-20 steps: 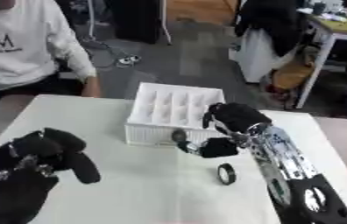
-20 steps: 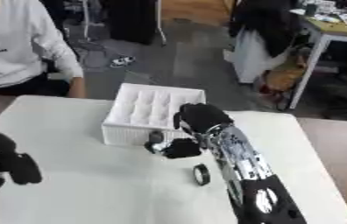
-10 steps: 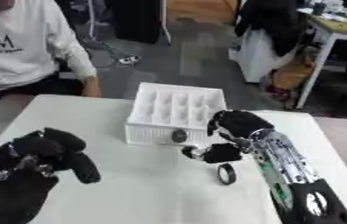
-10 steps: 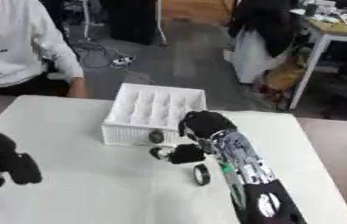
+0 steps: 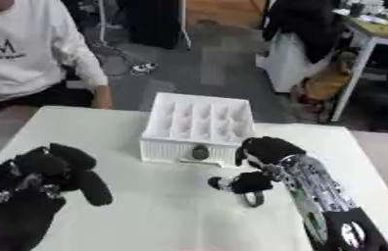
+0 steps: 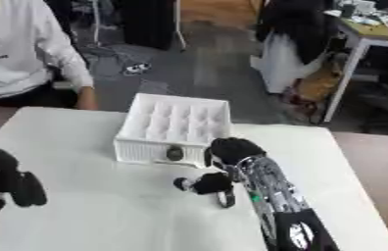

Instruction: Pick up objects on the table and place them in the box.

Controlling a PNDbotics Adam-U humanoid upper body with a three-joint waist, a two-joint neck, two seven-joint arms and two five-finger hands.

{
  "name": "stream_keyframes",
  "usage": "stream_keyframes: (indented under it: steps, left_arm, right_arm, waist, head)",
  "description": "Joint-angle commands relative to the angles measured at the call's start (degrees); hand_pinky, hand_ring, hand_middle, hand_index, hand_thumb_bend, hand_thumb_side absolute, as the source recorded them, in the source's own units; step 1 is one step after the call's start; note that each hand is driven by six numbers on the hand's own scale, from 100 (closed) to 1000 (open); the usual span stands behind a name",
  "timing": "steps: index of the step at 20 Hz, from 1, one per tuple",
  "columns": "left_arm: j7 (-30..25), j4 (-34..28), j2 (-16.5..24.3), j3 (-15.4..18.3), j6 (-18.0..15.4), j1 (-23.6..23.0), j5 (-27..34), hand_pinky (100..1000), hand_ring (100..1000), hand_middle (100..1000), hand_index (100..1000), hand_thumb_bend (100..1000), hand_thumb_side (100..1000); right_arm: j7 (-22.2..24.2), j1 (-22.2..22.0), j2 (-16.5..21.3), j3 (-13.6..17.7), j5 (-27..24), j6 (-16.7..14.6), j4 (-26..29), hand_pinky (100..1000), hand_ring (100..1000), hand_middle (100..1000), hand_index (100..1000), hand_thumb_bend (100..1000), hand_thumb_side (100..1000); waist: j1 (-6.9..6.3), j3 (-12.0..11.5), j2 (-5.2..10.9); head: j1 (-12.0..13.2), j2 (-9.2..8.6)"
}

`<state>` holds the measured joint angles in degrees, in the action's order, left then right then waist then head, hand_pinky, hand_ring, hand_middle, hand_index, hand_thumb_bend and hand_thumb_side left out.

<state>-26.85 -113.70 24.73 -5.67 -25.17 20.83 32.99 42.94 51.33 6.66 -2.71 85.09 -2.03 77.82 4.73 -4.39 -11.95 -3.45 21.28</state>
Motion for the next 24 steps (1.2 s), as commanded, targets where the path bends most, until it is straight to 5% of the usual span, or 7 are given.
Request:
stream_keyframes:
  steps: [1,24]
  left_arm:
    - [0.18,-0.89,1.19,0.55,0.03,0.52,-0.17,600,581,770,847,464,687]
    - [0.02,-0.89,1.05,0.47,0.26,0.47,-0.27,599,580,770,847,464,689]
  right_arm:
    - [0.22,0.62,0.77,0.73,0.49,0.13,-0.21,233,493,753,754,586,1000]
    - [-2.97,0.59,0.2,3.77,3.51,3.53,-7.83,243,491,724,747,541,1000]
  waist:
    - [-0.28,-0.03,0.93]
    - [-0.29,-0.26,0.71]
  head:
    - [0.36,-0.46]
    - [0.38,-1.04]
